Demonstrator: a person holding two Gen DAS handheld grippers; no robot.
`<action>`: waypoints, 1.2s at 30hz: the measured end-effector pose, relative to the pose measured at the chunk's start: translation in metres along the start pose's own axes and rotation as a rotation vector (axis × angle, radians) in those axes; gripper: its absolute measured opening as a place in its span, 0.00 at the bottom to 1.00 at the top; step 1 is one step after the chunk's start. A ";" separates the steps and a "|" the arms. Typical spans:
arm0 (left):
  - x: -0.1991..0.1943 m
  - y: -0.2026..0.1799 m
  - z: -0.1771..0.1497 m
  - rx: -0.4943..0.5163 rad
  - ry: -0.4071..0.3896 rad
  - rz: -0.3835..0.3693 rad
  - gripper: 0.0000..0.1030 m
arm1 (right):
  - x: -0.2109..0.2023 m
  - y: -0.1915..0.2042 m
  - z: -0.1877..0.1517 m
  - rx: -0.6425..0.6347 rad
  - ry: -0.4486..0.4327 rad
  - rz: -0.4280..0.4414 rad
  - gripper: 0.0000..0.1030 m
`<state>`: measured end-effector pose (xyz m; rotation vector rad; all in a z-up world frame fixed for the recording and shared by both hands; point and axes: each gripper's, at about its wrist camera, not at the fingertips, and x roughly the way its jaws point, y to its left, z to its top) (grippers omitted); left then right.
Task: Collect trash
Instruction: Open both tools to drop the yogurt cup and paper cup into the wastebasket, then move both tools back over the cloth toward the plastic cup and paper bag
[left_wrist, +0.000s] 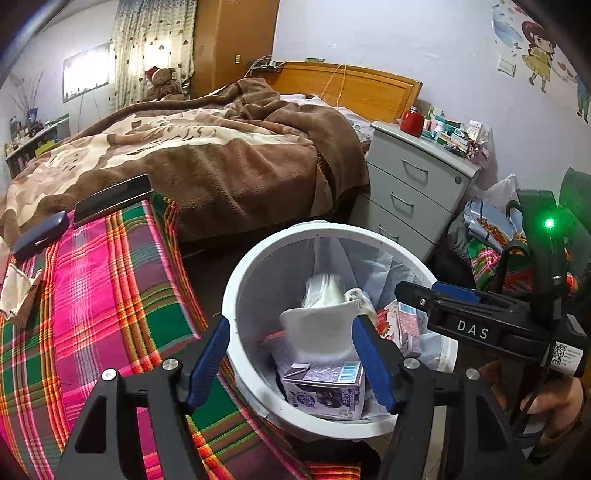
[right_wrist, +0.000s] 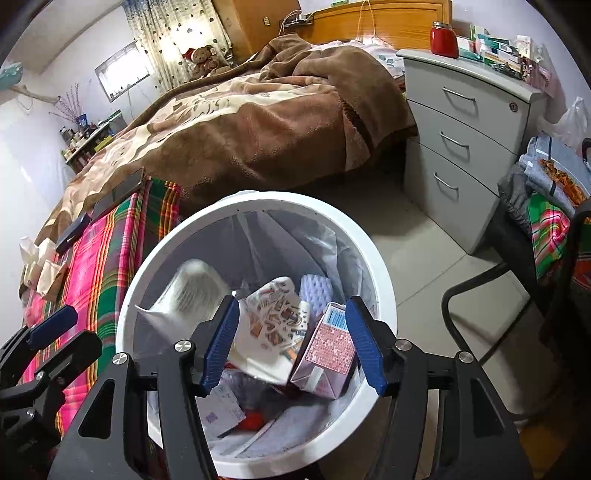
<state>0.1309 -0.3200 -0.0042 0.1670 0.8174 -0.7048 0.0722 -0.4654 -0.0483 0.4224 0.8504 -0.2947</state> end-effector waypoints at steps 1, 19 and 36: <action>-0.001 0.002 -0.001 -0.006 0.000 0.000 0.66 | -0.001 0.000 0.000 0.005 -0.002 0.003 0.60; -0.040 0.032 -0.015 -0.065 -0.046 0.048 0.66 | -0.015 0.026 -0.005 -0.010 -0.039 0.037 0.60; -0.091 0.101 -0.036 -0.167 -0.108 0.162 0.66 | -0.014 0.086 -0.010 -0.101 -0.057 0.128 0.60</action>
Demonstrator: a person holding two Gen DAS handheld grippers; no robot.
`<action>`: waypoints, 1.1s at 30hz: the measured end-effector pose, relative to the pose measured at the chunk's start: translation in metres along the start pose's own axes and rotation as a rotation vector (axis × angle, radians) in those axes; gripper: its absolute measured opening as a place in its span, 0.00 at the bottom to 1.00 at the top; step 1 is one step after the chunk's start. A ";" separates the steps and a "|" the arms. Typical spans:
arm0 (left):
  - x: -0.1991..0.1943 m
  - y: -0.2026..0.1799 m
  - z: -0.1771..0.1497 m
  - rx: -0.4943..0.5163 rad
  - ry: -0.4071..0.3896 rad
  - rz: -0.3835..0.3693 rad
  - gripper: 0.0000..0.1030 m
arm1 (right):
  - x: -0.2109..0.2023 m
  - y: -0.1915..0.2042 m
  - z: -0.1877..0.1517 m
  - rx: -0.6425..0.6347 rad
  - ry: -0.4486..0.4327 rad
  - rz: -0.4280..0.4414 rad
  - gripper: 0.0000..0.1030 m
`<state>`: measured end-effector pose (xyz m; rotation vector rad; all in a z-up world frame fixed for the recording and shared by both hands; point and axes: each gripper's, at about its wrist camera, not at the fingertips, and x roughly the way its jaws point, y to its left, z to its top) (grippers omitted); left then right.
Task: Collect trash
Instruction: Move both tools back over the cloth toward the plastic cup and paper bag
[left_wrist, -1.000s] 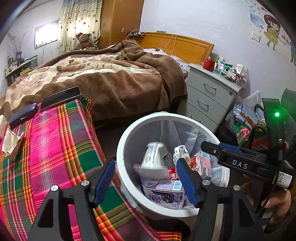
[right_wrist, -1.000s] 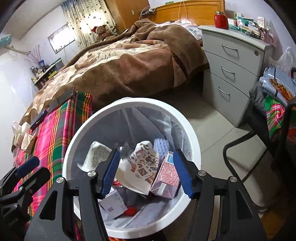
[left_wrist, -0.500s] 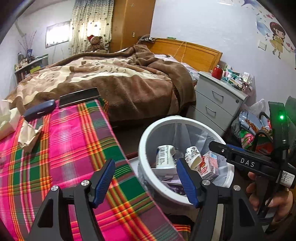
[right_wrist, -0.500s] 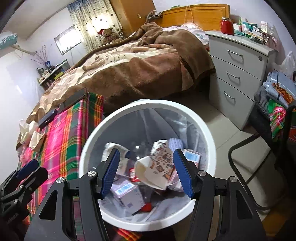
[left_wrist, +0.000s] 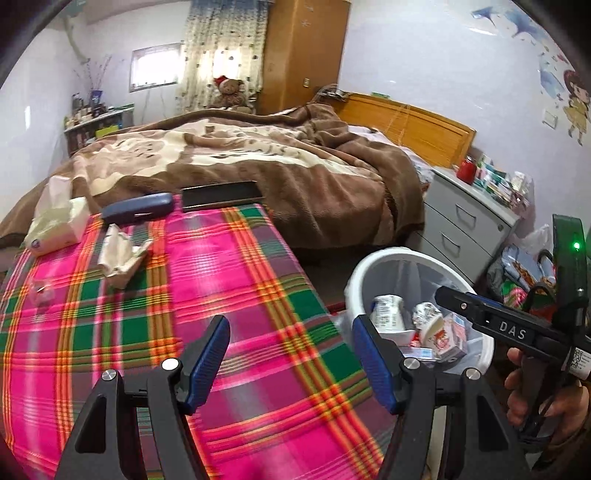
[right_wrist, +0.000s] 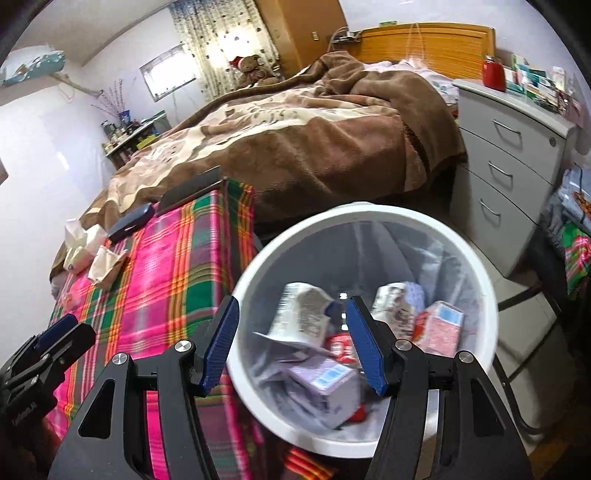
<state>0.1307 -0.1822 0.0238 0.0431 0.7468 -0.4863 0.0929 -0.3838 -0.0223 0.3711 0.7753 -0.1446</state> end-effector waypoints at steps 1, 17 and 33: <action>-0.002 0.006 0.000 -0.005 -0.005 0.011 0.66 | 0.000 0.004 -0.001 -0.005 0.000 0.004 0.60; -0.028 0.122 0.004 -0.158 -0.052 0.175 0.66 | 0.028 0.089 0.006 -0.139 0.018 0.121 0.60; -0.028 0.233 0.007 -0.272 -0.057 0.304 0.66 | 0.076 0.177 0.013 -0.238 0.086 0.214 0.60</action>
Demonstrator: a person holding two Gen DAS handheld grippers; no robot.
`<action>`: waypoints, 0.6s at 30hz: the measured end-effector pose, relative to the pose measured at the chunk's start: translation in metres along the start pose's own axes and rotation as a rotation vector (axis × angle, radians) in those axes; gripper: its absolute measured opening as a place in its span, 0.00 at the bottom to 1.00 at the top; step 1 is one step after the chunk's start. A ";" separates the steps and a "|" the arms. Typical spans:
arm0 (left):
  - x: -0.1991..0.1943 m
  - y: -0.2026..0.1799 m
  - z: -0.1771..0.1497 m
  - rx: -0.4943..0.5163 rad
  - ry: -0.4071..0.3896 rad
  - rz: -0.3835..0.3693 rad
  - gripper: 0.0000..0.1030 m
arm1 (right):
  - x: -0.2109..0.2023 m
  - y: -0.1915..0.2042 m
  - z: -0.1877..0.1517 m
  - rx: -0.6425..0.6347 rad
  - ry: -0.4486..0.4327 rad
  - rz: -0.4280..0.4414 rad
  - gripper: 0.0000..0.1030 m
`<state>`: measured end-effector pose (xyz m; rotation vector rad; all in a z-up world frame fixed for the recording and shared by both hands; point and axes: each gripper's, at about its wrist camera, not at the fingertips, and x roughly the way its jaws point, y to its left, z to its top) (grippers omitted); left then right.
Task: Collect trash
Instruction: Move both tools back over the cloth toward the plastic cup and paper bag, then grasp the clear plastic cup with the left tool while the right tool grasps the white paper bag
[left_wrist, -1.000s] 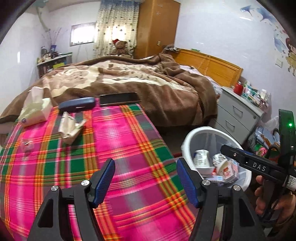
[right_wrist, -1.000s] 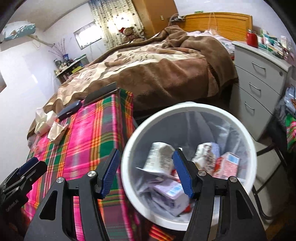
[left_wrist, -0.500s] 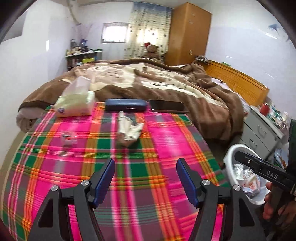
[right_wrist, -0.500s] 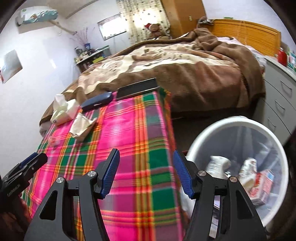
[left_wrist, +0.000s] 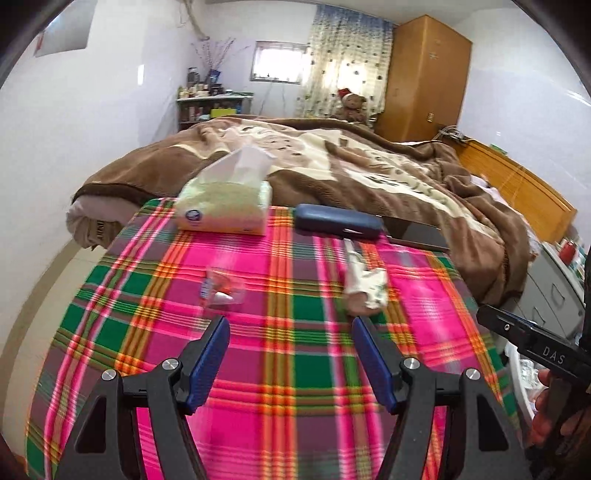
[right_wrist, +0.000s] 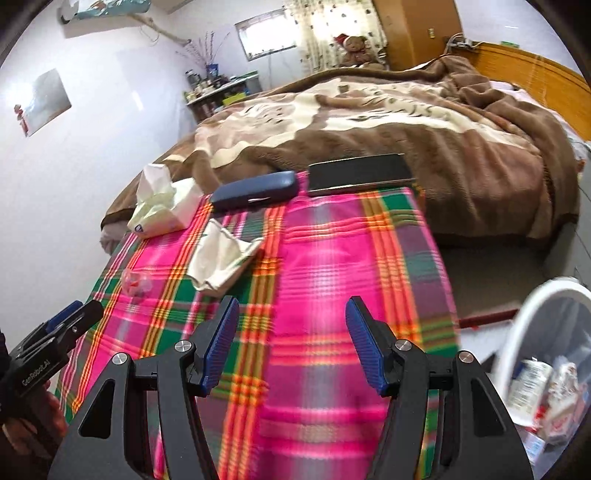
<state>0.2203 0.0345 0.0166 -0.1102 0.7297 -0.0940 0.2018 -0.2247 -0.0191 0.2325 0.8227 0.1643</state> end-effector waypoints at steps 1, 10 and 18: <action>0.003 0.005 0.002 -0.003 0.001 0.006 0.66 | 0.005 0.005 0.001 -0.011 0.003 0.001 0.60; 0.039 0.040 0.015 -0.018 0.041 0.060 0.66 | 0.040 0.030 0.016 -0.049 0.041 0.029 0.60; 0.070 0.057 0.023 -0.024 0.070 0.075 0.67 | 0.072 0.040 0.020 -0.029 0.102 0.057 0.60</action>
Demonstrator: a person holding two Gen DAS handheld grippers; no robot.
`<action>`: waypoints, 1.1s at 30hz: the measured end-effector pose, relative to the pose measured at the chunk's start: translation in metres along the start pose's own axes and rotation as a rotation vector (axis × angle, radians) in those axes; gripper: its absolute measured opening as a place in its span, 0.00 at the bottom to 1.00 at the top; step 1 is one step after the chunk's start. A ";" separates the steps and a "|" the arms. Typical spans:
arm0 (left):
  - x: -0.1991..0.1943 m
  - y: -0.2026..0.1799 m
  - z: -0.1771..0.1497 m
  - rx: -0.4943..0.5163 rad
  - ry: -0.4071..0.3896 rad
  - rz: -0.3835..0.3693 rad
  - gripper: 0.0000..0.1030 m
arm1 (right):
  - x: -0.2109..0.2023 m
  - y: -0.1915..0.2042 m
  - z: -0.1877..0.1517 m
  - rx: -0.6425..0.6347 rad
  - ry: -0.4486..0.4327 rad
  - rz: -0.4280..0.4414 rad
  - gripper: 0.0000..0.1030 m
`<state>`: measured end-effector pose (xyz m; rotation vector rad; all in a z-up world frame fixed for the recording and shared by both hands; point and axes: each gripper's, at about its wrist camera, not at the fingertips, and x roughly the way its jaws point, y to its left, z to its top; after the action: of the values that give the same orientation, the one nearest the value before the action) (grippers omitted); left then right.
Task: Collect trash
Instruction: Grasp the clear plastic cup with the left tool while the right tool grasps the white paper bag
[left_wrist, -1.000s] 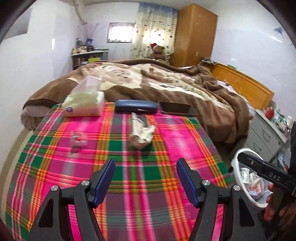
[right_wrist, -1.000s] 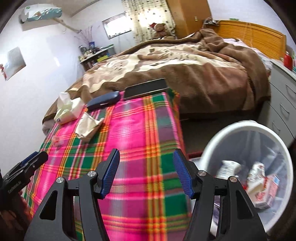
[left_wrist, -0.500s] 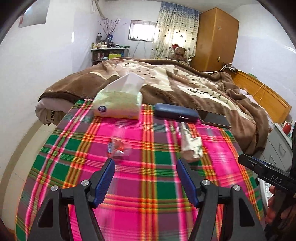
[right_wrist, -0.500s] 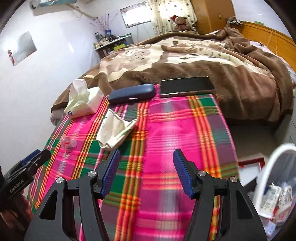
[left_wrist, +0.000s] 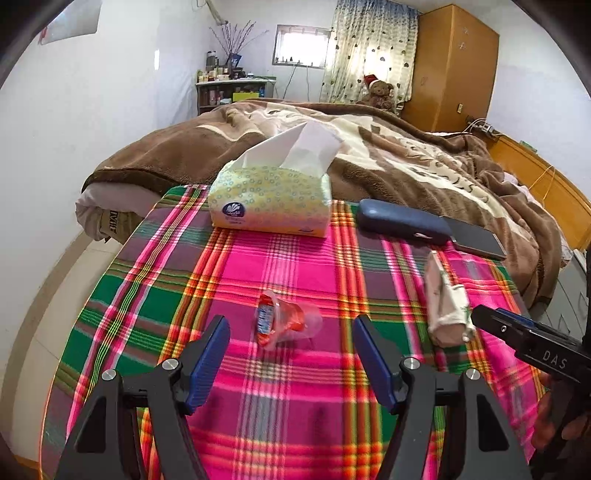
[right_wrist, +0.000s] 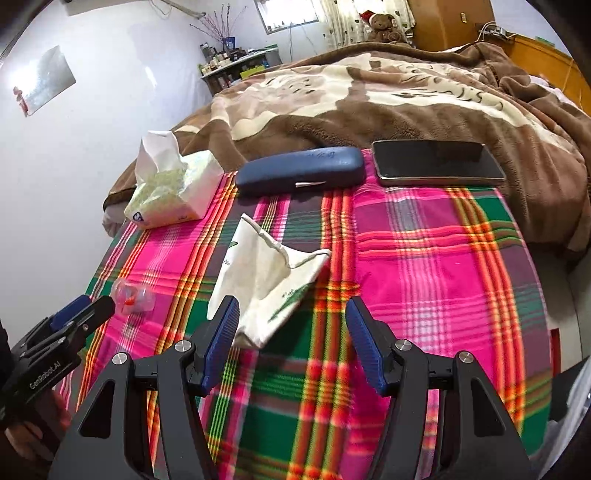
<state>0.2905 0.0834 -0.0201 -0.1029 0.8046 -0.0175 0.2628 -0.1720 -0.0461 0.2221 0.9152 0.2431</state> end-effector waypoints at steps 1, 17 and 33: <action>0.003 0.002 0.001 -0.005 0.009 0.001 0.67 | 0.003 0.001 0.001 0.002 0.005 0.010 0.60; 0.043 0.013 0.007 -0.041 0.072 -0.009 0.68 | 0.026 0.018 0.003 -0.016 0.059 0.067 0.42; 0.056 0.004 0.001 -0.025 0.100 -0.044 0.50 | 0.017 0.021 0.003 -0.053 0.006 0.029 0.12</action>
<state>0.3300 0.0844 -0.0603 -0.1439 0.9026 -0.0547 0.2722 -0.1470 -0.0510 0.1861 0.9106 0.2949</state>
